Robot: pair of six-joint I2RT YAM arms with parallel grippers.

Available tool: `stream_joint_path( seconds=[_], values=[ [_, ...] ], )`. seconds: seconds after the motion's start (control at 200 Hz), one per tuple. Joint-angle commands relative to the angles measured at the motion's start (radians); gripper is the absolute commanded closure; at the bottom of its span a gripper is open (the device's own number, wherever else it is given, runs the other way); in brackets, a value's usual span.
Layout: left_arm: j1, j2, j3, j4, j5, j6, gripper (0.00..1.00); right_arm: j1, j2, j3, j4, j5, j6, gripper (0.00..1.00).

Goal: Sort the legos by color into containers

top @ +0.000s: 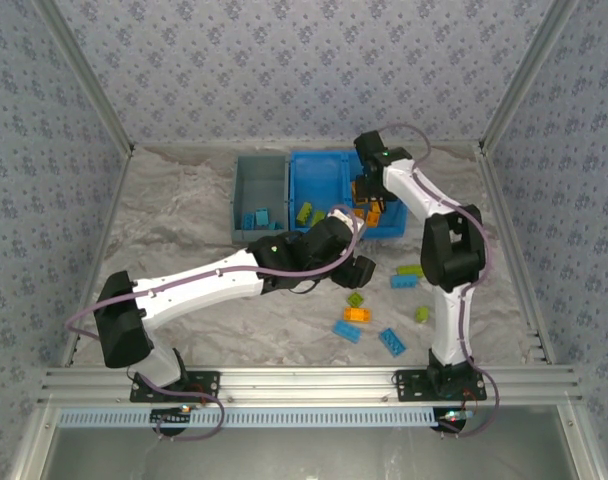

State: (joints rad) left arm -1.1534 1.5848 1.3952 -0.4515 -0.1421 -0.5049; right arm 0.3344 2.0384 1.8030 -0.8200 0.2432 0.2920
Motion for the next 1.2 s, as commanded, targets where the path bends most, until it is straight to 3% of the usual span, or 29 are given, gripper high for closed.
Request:
stream_joint_path(
  seconds=[0.0,0.275,0.5,0.675,0.844,0.924,0.959,1.194],
  values=[
    [-0.008,-0.026,0.003,-0.033,-0.002,0.022,0.23,0.013,-0.167,-0.001,-0.031,0.045,0.006,0.42],
    [-0.039,-0.055,-0.076,-0.101,0.053,0.077,0.21,0.048,-0.551,-0.212,-0.066,-0.010,0.061,0.38],
    [-0.184,0.029,-0.125,-0.210,0.081,0.317,0.14,0.080,-0.920,-0.517,-0.087,-0.280,0.136,0.26],
    [-0.204,0.100,-0.199,-0.133,0.120,0.545,0.12,0.089,-1.150,-0.683,-0.131,-0.453,0.191,0.20],
    [-0.175,0.106,-0.293,0.002,0.171,0.771,0.11,0.091,-1.262,-0.735,-0.194,-0.464,0.236,0.20],
    [-0.144,0.099,-0.340,0.074,0.194,0.823,0.09,0.091,-1.283,-0.742,-0.199,-0.468,0.250,0.20],
    [-0.136,0.101,-0.357,0.099,0.195,0.846,0.02,0.091,-1.287,-0.743,-0.199,-0.470,0.253,0.20],
    [-0.110,0.152,-0.384,0.197,0.176,0.937,0.01,0.091,-1.287,-0.730,-0.182,-0.501,0.260,0.20]
  ],
)
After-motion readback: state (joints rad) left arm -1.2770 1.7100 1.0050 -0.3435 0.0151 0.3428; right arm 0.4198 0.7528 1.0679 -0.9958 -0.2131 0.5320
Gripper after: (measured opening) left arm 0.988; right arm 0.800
